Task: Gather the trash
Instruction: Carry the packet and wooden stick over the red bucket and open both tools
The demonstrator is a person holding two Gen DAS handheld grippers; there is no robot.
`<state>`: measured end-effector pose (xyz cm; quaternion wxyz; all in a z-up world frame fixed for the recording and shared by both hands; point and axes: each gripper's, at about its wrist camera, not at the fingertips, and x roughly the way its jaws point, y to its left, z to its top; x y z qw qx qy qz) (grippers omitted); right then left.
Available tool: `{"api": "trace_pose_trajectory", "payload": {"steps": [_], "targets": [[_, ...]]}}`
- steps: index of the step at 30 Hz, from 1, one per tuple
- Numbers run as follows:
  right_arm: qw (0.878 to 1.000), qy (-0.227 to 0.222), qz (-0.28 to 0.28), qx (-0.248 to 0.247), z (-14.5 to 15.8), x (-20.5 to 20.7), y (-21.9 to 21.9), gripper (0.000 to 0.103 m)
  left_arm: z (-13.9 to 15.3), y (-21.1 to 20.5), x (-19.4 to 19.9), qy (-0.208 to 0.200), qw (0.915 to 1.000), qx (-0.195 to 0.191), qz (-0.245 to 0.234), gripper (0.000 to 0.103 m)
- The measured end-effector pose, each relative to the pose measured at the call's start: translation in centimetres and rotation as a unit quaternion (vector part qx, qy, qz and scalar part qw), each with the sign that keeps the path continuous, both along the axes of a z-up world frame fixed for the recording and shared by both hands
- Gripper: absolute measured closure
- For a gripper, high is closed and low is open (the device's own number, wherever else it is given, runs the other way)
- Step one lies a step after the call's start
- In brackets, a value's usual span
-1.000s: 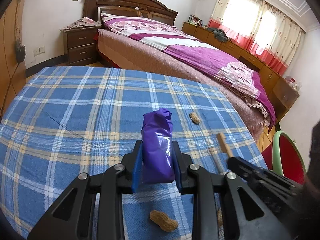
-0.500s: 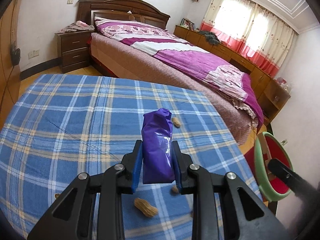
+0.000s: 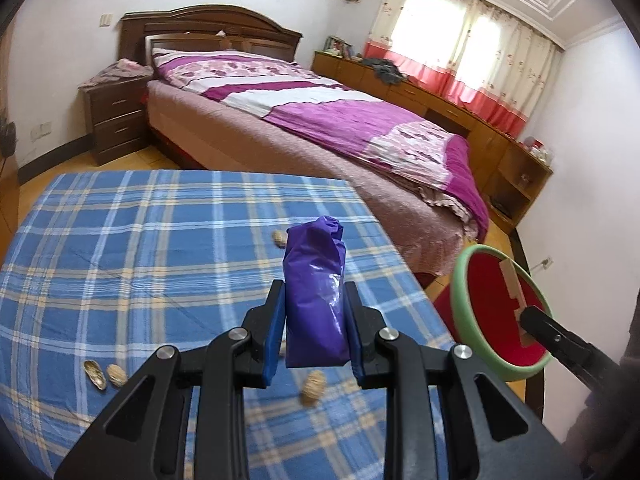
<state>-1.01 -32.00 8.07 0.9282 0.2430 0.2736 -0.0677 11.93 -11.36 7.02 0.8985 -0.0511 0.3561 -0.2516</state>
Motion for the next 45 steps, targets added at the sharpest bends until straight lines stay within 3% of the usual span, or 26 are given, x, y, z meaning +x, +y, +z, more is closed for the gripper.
{"api": "trace_pose_trajectory", "payload": {"steps": [19,32,45], "targets": [[0.995,-0.016,-0.098,0.032,-0.5,-5.7,-7.7,0.090,0.9,-8.2,-4.2,-0.013,0.9949,0.020,-0.098,0.075],[0.987,0.009,-0.156,0.042,-2.7,-6.6,-13.4,0.090,0.0,-13.6,-4.6,-0.002,0.9897,0.031,-0.140,0.075],[0.984,0.016,-0.171,0.052,-4.3,-6.4,-17.1,0.088,-1.4,-18.8,-4.8,0.013,0.9821,0.040,-0.183,0.075]]}}
